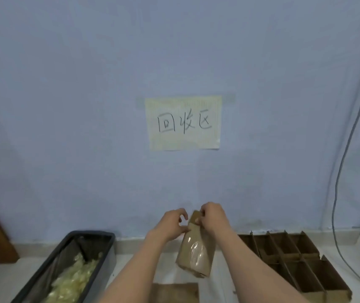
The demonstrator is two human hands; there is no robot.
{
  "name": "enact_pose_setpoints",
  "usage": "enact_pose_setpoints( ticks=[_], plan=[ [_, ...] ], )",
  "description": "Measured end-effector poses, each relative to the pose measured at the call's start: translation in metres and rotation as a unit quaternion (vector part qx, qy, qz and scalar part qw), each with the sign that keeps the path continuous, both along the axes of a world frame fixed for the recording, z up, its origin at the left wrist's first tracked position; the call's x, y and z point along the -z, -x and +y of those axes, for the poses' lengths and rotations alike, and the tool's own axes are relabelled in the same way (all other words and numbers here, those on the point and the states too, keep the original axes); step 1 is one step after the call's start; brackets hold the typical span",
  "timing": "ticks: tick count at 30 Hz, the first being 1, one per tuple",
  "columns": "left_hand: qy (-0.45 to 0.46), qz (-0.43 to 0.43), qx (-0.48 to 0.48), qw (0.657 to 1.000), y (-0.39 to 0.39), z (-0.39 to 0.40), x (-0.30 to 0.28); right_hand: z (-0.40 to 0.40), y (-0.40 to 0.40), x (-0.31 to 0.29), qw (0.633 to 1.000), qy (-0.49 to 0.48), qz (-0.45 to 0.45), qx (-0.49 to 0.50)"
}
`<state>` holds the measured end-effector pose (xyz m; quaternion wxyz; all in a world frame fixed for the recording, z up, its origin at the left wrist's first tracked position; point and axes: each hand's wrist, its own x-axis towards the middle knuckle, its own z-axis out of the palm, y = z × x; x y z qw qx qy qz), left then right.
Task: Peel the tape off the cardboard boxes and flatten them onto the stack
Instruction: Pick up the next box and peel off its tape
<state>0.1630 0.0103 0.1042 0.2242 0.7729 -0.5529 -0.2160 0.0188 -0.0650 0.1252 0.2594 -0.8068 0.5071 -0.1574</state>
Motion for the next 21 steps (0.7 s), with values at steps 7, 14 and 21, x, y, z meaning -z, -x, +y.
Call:
enact_pose_setpoints(
  ticks=[7, 14, 21],
  plan=[
    [-0.008, -0.067, -0.022, 0.997, 0.006, 0.081, -0.098, 0.06, 0.014, -0.116, 0.983, -0.001, -0.18, 0.027],
    [0.043, -0.198, -0.061, 0.977, 0.009, 0.145, -0.139, 0.112, 0.03, -0.156, 0.928, -0.13, -0.342, 0.074],
    [0.099, -0.248, -0.071, 0.961, 0.027, 0.16, -0.141, 0.133, 0.045, -0.154, 0.946, -0.103, -0.296, 0.089]
  ],
)
